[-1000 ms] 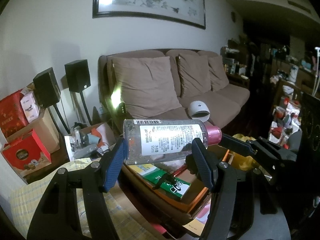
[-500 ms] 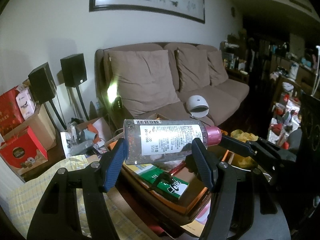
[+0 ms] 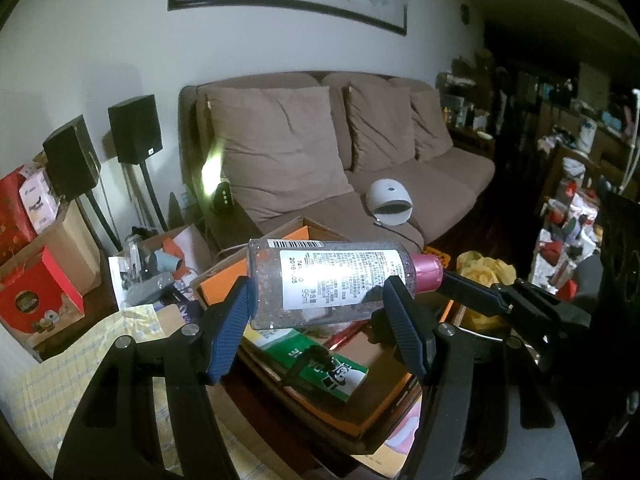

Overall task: Organize objects
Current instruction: 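Lower the clear bottle over the orange box with the left gripper, then lower the clear bottle into the box and open the left gripper, then lift both open grippers out of the box and turn toward the table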

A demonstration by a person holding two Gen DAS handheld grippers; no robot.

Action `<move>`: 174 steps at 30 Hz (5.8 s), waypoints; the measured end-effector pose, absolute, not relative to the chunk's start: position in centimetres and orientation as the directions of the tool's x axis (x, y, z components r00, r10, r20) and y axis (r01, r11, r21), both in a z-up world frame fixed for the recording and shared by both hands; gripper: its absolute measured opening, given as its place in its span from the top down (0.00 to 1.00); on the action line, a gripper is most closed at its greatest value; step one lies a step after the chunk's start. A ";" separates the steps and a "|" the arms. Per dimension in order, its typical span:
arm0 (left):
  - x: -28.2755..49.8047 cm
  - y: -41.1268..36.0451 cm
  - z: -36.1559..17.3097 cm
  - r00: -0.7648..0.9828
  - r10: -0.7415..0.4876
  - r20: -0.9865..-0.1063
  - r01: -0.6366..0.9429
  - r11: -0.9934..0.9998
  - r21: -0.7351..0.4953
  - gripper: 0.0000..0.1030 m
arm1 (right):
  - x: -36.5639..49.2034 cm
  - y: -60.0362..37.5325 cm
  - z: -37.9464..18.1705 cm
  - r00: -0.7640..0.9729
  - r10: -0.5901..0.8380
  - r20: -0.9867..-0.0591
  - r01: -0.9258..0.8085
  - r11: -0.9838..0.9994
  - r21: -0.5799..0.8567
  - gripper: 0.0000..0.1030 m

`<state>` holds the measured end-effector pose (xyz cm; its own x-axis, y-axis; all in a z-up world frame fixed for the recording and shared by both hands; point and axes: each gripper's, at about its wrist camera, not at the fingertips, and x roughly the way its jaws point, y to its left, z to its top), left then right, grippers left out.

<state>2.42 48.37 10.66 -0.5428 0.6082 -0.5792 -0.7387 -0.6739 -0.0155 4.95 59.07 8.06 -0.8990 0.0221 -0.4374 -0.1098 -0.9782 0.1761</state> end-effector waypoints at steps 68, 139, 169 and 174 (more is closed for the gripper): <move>0.1 52.9 4.7 -0.391 0.560 -0.730 -0.774 -0.629 -0.067 0.39 | 2.2 62.7 2.6 -0.790 0.022 -0.613 -0.184 -0.962 0.204 0.43; -5.0 49.2 1.3 -0.223 0.585 -0.779 -0.647 -0.687 -0.331 0.35 | 0.8 64.8 -0.6 -0.686 -0.031 -0.727 -0.287 -0.907 0.309 0.43; -6.9 34.8 7.2 -0.450 0.532 -0.717 -0.557 -0.795 -0.241 0.27 | 3.3 65.3 3.3 -0.765 -0.045 -0.642 -0.270 -0.883 0.384 0.37; -7.9 31.2 6.8 -0.490 0.485 -0.724 -0.505 -0.835 -0.217 0.27 | 3.5 65.3 3.7 -0.772 -0.042 -0.634 -0.266 -0.885 0.383 0.37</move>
<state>-7.87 31.18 6.83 -0.4905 0.4848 -0.7241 -0.5048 -0.8354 -0.2174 3.51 65.30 3.75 -0.7724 -0.0418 -0.6338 -0.2663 -0.8846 0.3829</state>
